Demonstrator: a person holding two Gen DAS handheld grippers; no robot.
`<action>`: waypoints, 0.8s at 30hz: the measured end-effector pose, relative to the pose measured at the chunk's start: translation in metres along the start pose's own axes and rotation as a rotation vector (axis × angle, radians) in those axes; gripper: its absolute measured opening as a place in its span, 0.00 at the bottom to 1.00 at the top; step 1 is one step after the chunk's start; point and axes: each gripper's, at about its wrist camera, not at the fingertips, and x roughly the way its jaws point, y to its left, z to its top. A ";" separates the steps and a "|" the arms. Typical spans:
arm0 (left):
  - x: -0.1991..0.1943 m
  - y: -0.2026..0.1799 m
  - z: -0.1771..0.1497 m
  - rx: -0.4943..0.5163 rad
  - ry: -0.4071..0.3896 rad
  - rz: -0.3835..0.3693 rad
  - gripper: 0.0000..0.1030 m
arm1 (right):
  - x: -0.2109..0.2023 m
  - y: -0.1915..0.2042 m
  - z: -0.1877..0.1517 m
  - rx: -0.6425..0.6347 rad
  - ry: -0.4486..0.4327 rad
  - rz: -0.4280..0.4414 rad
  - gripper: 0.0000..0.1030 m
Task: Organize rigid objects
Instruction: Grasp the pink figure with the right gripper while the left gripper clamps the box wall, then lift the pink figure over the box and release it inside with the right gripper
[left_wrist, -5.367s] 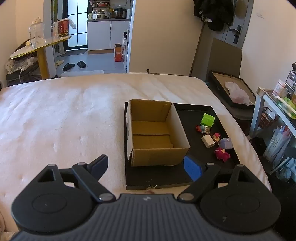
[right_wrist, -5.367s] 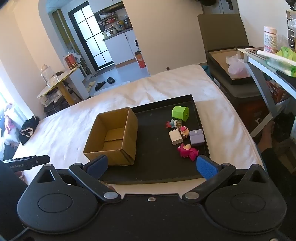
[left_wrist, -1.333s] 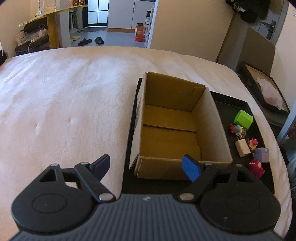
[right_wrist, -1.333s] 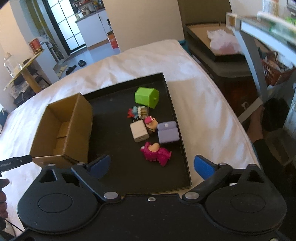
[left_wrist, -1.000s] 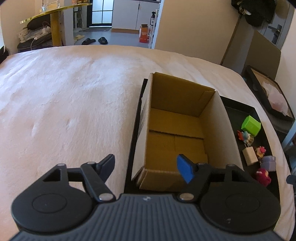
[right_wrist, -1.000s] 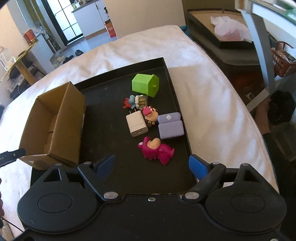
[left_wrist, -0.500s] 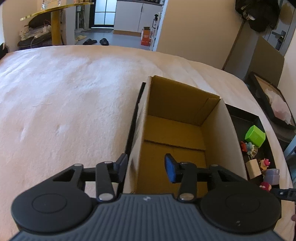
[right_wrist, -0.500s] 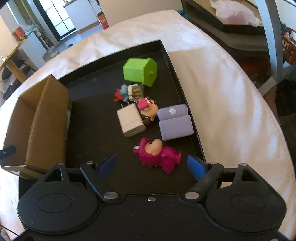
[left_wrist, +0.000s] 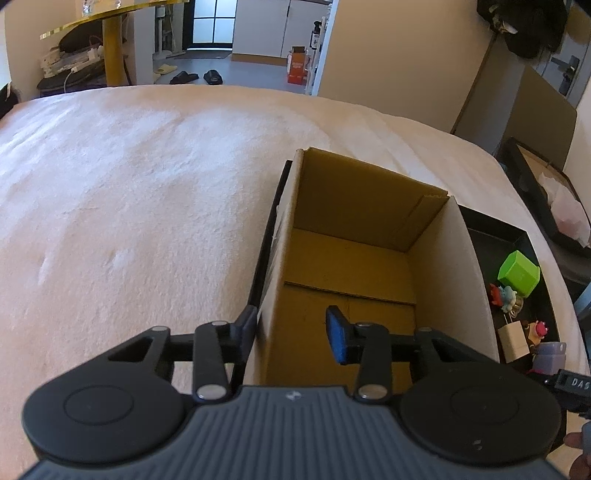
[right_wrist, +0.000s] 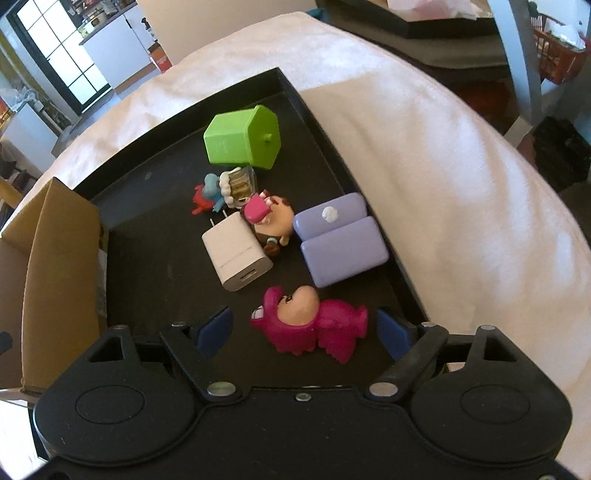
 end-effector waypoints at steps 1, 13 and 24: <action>0.000 0.002 0.000 -0.005 0.000 0.007 0.30 | 0.001 0.002 0.000 -0.009 -0.001 0.001 0.74; -0.007 0.011 -0.010 -0.005 0.007 -0.011 0.11 | -0.022 0.011 0.003 -0.047 -0.029 0.050 0.65; -0.016 0.015 -0.020 -0.001 0.021 -0.062 0.12 | -0.047 0.036 0.008 -0.094 -0.070 0.115 0.65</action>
